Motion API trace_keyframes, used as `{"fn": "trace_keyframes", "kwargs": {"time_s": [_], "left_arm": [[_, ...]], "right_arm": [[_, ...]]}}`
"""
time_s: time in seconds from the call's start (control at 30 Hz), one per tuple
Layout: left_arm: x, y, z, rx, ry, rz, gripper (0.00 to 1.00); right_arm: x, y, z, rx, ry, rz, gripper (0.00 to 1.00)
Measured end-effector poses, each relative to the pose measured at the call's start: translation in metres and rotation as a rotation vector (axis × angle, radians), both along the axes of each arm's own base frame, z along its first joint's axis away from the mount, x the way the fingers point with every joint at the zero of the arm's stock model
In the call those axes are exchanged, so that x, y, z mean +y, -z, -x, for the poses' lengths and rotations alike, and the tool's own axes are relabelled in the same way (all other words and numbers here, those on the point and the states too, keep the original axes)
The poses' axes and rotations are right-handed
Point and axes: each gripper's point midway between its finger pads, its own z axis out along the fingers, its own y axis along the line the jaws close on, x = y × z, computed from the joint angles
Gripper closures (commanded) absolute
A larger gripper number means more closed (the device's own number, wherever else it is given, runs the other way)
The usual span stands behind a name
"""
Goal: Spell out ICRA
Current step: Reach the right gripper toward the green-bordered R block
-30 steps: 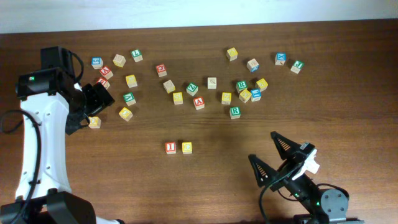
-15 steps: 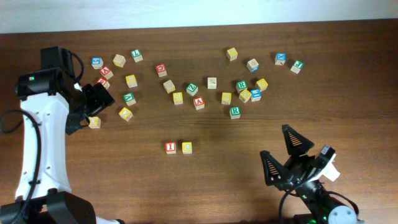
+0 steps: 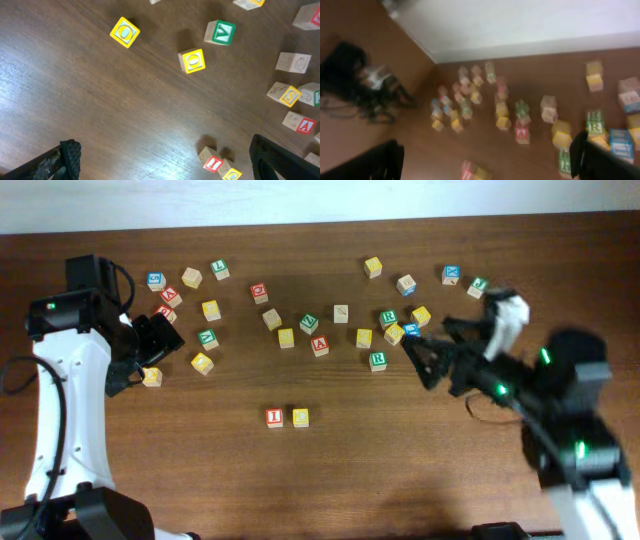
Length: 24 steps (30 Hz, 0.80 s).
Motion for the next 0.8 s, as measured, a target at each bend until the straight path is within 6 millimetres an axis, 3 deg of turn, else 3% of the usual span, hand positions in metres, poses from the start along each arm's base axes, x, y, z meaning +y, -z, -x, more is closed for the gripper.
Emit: {"fn": "trace_keyframes", "kwargs": {"time_s": [0.1,0.2,0.3,0.4,0.47,0.57,0.6,0.67,0.7,0.8], "left_arm": [[0.0,0.0,0.0,-0.001,-0.002,-0.001,0.01],[0.0,0.0,0.0,-0.001,-0.002,0.001,0.01],[0.0,0.0,0.0,0.0,-0.002,0.002,0.01],[0.0,0.0,0.0,0.0,-0.002,0.002,0.01],[0.0,0.0,0.0,0.0,-0.002,0.002,0.01],[0.0,0.0,0.0,0.0,-0.002,0.002,0.01],[0.0,0.0,0.0,0.0,-0.002,0.002,0.01],[0.0,0.0,0.0,0.0,-0.002,0.002,0.01],[0.0,0.0,0.0,0.0,-0.002,0.002,0.01],[0.0,0.0,0.0,0.0,-0.002,0.002,0.01]], "right_arm": [[0.03,0.037,-0.015,0.248,-0.097,0.155,0.02],[0.065,0.061,-0.042,0.376,-0.164,0.31,0.02],[0.086,0.116,-0.061,0.535,-0.212,0.414,0.02],[0.076,0.161,-0.065,0.651,-0.186,0.502,0.01],[0.054,0.178,-0.066,0.723,-0.115,0.566,0.02],[0.02,0.2,-0.073,0.789,-0.011,0.661,0.13],[0.016,0.209,-0.075,0.807,-0.001,0.687,0.18],[0.013,0.225,-0.075,0.833,0.005,0.729,0.18],[0.012,0.236,-0.075,0.851,0.006,0.763,0.13],[0.017,0.263,-0.078,0.873,-0.002,0.81,0.18]]}}
